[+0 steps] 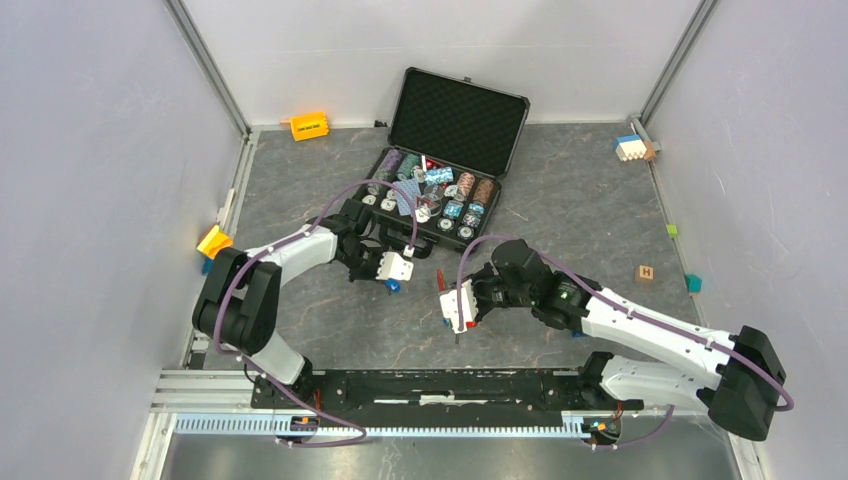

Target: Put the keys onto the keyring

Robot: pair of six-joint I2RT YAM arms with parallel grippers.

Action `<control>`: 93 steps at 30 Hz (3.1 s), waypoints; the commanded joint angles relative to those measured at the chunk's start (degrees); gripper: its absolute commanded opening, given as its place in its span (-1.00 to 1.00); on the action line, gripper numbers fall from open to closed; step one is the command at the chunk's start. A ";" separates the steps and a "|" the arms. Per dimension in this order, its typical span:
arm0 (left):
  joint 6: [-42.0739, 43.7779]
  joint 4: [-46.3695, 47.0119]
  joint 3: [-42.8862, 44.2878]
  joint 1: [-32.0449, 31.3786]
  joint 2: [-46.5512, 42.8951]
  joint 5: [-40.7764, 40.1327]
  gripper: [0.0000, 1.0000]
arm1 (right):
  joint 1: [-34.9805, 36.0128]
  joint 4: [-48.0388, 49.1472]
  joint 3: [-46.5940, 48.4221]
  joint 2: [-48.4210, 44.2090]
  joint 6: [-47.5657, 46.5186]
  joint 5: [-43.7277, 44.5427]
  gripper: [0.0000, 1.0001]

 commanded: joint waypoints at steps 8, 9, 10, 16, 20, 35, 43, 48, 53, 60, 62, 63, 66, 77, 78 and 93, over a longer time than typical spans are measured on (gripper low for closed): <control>-2.76 1.86 1.82 -0.29 0.79 0.55 -0.41 | -0.11 0.17 1.79 0.58 -0.08 -1.16 -1.00; -2.98 2.12 1.82 -0.23 0.82 0.55 -0.41 | -0.13 0.10 1.78 0.65 -0.08 -1.11 -1.00; -3.05 2.24 1.83 -0.31 0.90 0.51 -0.41 | -0.20 0.12 1.79 0.66 -0.09 -1.07 -1.00; -3.48 2.88 2.04 -0.27 0.93 0.86 -0.42 | -0.16 0.10 1.79 0.81 -0.08 -0.92 -1.00; -3.72 3.38 1.91 -0.29 0.93 0.73 -0.44 | -0.14 0.11 1.78 0.85 -0.21 -0.92 -1.00; -3.79 3.38 0.83 -0.33 1.62 -0.69 -0.60 | -0.16 0.00 1.78 0.97 -0.28 -0.91 -1.00; -3.48 3.38 -0.23 -0.27 1.30 -0.94 -0.62 | -0.16 0.02 1.78 1.11 -0.29 -0.92 -1.00; -3.67 3.42 0.01 -0.30 1.32 -0.55 -0.80 | -0.16 -0.10 1.87 1.14 -0.28 -1.00 -1.00; -4.70 3.38 0.20 -0.25 0.54 -0.06 -0.96 | -0.17 -0.07 1.79 1.10 -0.30 -1.00 -1.00; -6.39 1.16 0.36 -0.38 -4.11 3.03 -0.96 | -0.12 0.03 2.22 0.87 0.11 -1.02 -1.00; -8.72 0.64 0.33 -0.32 -6.40 5.07 -0.96 | -0.16 0.00 2.65 0.77 0.61 -1.33 -1.00; -9.72 0.66 0.16 -0.35 -7.96 6.07 -0.95 | -0.18 -0.02 2.84 0.71 0.85 -1.62 -1.00; -14.96 2.77 -1.19 -0.47 -12.92 8.33 -0.96 | -0.16 0.02 3.71 1.01 1.99 -2.62 -1.00; -36.45 14.96 -6.22 -2.59 -30.83 11.10 -0.96 | -1.83 -1.68 9.53 3.16 8.41 -10.57 -1.00; -38.34 14.80 -5.33 -3.19 -31.29 10.23 -0.96 | -2.00 -1.60 9.96 3.36 9.23 -11.09 -1.00; -47.21 -4.46 6.42 -12.96 -30.71 -0.03 -0.96 | -2.43 -0.16 13.26 4.72 12.66 -5.05 -1.00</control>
